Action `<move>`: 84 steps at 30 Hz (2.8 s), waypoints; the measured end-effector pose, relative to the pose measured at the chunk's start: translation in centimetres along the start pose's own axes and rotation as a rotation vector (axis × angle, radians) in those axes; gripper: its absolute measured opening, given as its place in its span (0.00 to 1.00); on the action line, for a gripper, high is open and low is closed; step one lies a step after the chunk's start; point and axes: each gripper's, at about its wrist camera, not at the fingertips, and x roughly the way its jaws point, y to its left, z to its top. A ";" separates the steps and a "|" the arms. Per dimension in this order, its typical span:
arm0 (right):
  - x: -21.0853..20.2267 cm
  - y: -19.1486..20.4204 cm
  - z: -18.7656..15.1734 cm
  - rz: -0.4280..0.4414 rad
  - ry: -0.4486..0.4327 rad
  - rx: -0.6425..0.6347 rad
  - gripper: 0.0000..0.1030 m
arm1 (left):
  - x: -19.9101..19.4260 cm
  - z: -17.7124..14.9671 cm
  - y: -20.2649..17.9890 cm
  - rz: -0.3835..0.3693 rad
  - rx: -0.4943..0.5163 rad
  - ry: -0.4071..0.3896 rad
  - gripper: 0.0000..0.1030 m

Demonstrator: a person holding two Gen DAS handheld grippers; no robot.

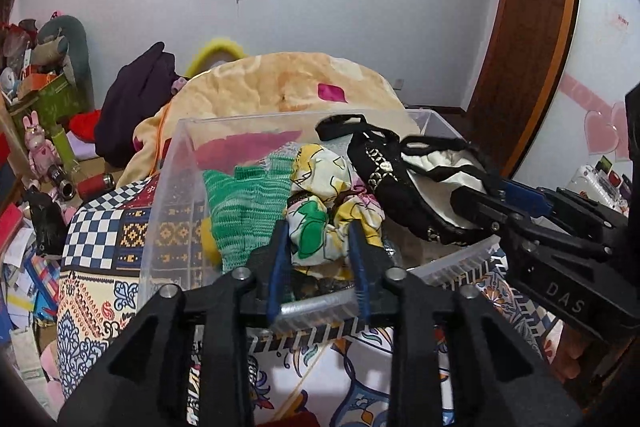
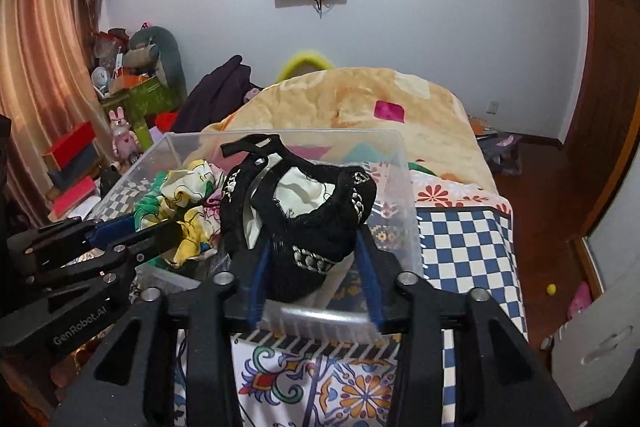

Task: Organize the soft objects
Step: 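Drop the floral cloth into the clear box with the left tool while the right tool drops the garment in, then grasp the beaded bracelet with the left tool while the right tool grasps the red velvet pouch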

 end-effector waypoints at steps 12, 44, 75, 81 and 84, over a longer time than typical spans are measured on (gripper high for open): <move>-4.1 -0.4 0.4 0.012 -0.078 -0.029 0.59 | -5.8 -0.3 0.2 -0.030 -0.006 -0.082 0.51; 1.5 12.1 -6.4 0.344 0.182 -0.112 0.81 | -12.5 -11.1 9.2 0.138 -0.070 0.012 0.83; -0.9 2.7 -8.5 0.211 0.125 0.004 0.11 | -2.2 -8.8 6.1 0.054 -0.045 0.162 0.61; -2.6 1.5 -7.9 0.210 0.069 0.039 0.11 | -2.3 -8.7 5.0 0.045 -0.006 0.141 0.21; -3.5 1.3 -7.4 0.211 0.043 0.036 0.11 | -3.2 -8.9 4.5 0.065 0.020 0.116 0.14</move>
